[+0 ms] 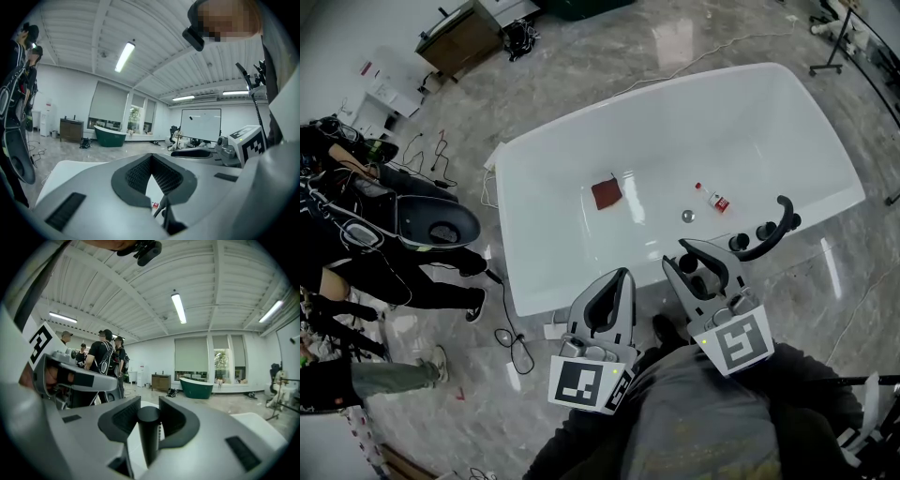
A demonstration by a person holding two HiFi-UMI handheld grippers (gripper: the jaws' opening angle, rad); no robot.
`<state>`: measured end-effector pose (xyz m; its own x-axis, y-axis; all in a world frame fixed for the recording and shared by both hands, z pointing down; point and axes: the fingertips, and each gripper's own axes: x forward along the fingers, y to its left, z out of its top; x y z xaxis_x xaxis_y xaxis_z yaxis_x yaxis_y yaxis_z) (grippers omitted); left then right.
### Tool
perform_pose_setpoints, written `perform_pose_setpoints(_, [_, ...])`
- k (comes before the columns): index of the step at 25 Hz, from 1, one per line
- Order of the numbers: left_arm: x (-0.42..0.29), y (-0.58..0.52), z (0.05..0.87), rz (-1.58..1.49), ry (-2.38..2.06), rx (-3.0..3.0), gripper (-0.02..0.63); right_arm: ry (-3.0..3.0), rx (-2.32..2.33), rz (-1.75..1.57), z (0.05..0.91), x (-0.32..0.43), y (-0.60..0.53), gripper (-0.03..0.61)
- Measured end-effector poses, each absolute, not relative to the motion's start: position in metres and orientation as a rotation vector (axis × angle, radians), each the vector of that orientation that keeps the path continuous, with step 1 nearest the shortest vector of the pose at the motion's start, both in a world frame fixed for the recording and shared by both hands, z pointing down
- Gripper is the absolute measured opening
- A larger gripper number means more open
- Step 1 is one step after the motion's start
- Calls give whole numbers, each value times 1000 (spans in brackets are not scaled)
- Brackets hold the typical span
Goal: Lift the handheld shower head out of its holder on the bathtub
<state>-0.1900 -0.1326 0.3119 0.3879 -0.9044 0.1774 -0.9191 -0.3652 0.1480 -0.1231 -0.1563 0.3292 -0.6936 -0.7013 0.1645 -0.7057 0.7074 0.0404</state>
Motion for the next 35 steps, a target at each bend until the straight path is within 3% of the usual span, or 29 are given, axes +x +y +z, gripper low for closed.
perform_pose_setpoints(16, [-194, -123, 262, -4, -1688, 2527, 2, -2890, 1131, -68, 245, -126, -137, 126])
perform_pose_setpoints(35, [-198, -106, 241, -69, -1652, 2606, 2, -2892, 1149, -146, 232, -144, -113, 126])
